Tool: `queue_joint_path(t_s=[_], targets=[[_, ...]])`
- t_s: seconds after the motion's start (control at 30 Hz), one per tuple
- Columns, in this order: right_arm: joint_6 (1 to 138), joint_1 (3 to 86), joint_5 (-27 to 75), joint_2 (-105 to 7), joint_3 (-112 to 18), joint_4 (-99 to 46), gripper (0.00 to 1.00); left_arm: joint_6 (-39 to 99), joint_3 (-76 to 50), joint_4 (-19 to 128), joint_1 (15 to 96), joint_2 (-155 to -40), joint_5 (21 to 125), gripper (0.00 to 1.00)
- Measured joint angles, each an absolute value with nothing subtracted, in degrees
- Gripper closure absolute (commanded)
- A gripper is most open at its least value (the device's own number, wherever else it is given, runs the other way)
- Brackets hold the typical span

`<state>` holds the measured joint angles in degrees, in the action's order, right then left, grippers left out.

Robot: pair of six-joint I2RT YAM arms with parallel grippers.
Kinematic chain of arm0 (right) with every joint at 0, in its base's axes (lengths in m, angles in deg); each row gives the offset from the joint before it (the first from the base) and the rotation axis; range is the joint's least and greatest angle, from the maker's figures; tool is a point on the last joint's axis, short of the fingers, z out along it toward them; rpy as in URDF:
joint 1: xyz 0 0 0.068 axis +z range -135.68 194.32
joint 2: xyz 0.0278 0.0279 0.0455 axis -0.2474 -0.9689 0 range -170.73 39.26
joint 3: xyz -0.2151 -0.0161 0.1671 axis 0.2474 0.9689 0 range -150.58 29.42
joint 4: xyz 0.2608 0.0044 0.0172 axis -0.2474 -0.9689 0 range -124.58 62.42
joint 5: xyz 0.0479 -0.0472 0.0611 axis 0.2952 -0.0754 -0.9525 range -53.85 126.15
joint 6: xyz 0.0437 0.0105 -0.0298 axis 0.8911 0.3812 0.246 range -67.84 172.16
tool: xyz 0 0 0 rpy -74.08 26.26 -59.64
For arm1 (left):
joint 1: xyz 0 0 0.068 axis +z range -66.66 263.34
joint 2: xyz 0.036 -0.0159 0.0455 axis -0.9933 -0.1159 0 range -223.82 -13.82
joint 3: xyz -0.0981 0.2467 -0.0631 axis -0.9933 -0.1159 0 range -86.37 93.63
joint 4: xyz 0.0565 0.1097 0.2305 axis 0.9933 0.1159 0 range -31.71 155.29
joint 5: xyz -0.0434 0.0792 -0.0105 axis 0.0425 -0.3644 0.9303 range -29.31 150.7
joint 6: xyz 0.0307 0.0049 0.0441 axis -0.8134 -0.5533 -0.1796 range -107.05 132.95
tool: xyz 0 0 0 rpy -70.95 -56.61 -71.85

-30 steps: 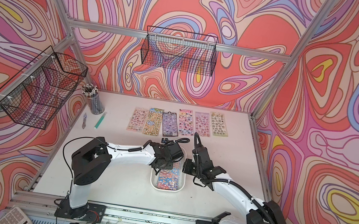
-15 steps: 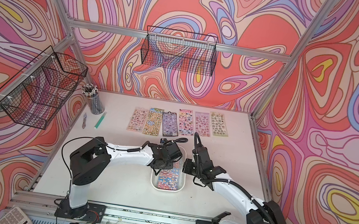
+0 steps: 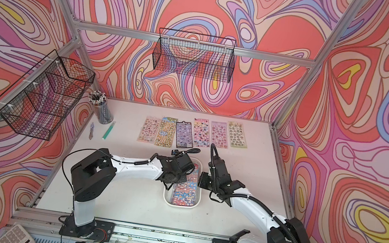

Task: Take the stickers out of the storage box
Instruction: Pick up the sticker from the storage box.

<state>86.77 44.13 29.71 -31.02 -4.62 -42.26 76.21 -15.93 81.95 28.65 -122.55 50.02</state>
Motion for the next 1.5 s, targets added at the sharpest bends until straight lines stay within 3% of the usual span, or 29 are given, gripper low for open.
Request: queue_joint_path(t_s=[0.7, 1.5], targets=[[86.77, 44.13, 29.73, -31.02, -4.62, -42.24, 1.0, 74.05, -16.52, 86.1, 28.65, -114.66, 49.32, 1.0], [86.24, 44.13, 29.75, -31.13, -4.78, -42.44, 1.0, 58.59, -12.72, 88.53, 32.21, -100.45, 52.88, 1.0]])
